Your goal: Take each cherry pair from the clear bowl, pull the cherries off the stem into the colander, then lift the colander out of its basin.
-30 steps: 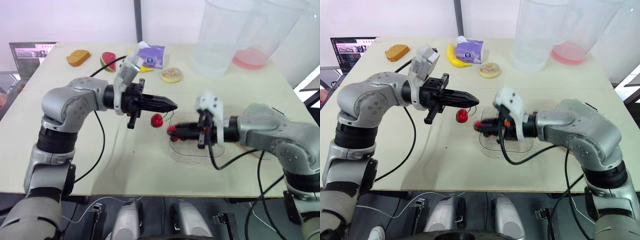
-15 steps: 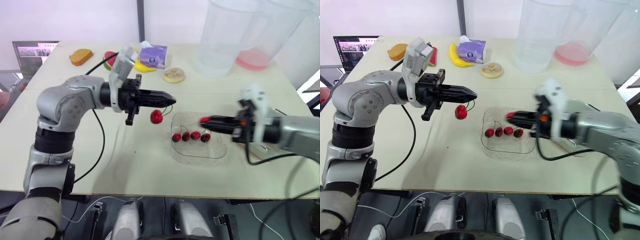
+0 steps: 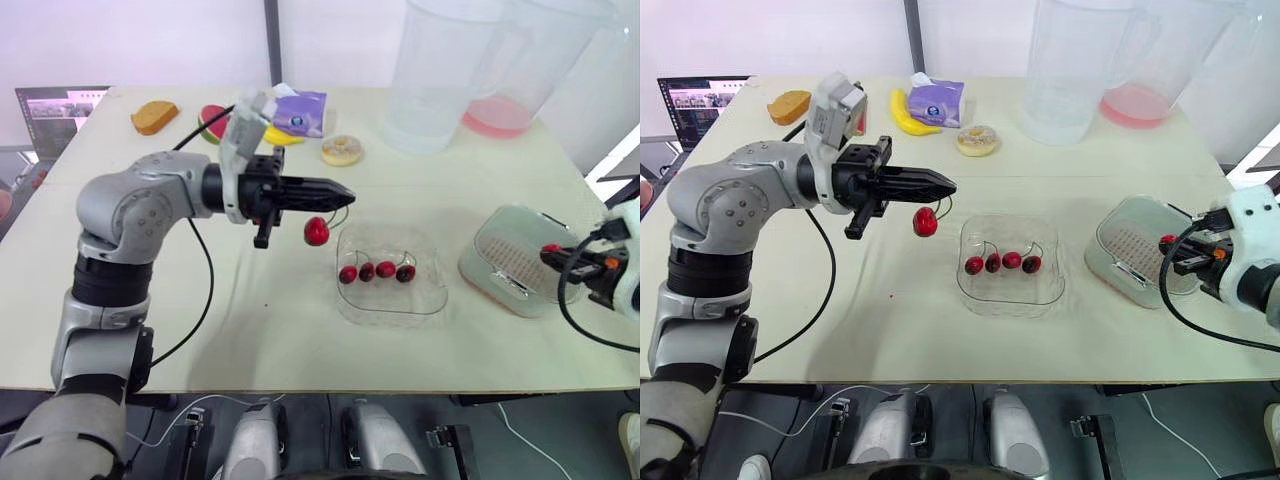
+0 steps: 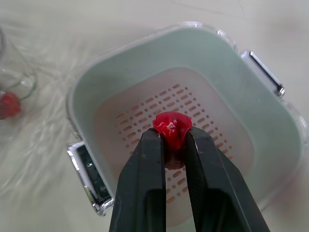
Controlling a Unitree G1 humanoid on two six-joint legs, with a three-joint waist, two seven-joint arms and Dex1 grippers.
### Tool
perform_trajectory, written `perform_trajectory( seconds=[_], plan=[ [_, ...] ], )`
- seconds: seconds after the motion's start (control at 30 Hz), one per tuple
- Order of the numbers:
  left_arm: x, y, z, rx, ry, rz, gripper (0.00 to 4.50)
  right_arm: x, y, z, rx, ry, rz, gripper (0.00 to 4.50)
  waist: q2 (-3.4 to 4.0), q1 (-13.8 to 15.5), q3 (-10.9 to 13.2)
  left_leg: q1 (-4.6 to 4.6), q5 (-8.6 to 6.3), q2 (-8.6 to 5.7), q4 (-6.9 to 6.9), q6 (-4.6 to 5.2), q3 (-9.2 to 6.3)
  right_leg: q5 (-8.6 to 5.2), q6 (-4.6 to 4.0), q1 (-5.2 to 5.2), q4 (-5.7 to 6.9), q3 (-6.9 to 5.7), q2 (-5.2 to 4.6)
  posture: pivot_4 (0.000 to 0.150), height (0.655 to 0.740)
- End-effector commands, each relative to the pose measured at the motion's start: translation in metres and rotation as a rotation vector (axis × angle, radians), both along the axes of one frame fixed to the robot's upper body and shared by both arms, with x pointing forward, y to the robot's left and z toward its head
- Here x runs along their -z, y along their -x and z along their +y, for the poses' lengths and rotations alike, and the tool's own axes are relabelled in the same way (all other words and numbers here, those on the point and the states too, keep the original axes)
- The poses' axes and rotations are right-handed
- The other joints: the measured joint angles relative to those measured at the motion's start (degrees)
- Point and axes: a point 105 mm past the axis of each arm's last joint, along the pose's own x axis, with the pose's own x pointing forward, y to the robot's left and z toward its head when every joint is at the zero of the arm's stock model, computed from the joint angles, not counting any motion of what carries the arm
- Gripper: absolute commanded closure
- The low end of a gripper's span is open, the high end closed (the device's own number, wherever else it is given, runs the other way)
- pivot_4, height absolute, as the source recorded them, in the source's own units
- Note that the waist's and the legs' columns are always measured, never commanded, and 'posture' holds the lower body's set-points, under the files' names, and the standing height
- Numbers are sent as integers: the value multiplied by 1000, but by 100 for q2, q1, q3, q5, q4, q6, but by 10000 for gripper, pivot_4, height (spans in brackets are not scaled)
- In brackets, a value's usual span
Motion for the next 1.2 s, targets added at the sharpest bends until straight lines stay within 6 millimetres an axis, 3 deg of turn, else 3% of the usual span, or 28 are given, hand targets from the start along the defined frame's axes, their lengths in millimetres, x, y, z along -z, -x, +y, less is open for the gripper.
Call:
perform_trajectory(
  seconds=[0.03, 0.2, 0.37, 0.47, 0.57, 0.63, 0.73, 0.93, 1.2],
  plan=[
    [-10, 5, 0, 12, 26, -34, 45000, -10, -3, -8, 36, 35, -56, 25636, 0, 7, 0, 0, 0, 0, 0, 0, 0, 0, 0, 0, -1, 0, 0, 1500, 7400],
    [-11, 5, 0, 8, 29, -33, 45000, -20, -3, -1, -8, 16, -95, 1063, 0, 18, 0, -1, 0, 0, 0, 1, -1, 0, 0, 0, -2, -1, 1, 1500, 7400],
    [-11, 5, 0, 6, 31, -33, 45000, -50, -3, 33, -181, -37, -177, 392, 1, -10, 0, 1, 0, 2, 0, 1, -1, 1, 1, 1, 0, 0, 2, 1500, 7400],
    [-12, 6, -1, 9, 32, -38, 45000, -63, 3, 78, -408, -157, -207, 392, 1, -12, 1, 1, 0, 3, -1, 0, -2, 1, 1, 1, 0, -1, 3, 1500, 7400],
    [-14, 6, -3, 19, 38, -41, 45000, -60, 8, 121, -604, -262, -173, 392, 0, 0, 2, 0, 0, 4, 0, 0, -3, 1, 0, 2, 0, -2, 2, 1500, 7400],
    [-15, 6, -4, 28, 44, -42, 45000, -49, 12, 162, -760, -339, -129, 392, -2, -2, 2, 0, -1, 3, 1, 1, -3, 1, 0, 3, -2, -2, 0, 1500, 7400],
    [-16, 6, -5, 36, 50, -43, 45000, -40, 10, 197, -853, -397, -94, 392, 1, -9, 3, 0, -1, 3, 2, 3, -4, 1, 0, 3, -1, -3, -2, 1500, 7400],
    [-16, 7, -8, 51, 54, -43, 45000, -46, -8, 237, -904, -487, -102, 392, 0, -1, 3, -9, -3, 2, 7, 5, -1, 1, 0, -5, 0, -4, -7, 1500, 7400],
    [-17, 5, -7, 46, 52, -45, 45000, -56, -11, 251, -946, -529, -122, 392, 0, -7, 3, -10, -4, 3, 6, 8, -1, 1, -1, -7, 1, -5, -7, 1500, 7400]
  ],
)
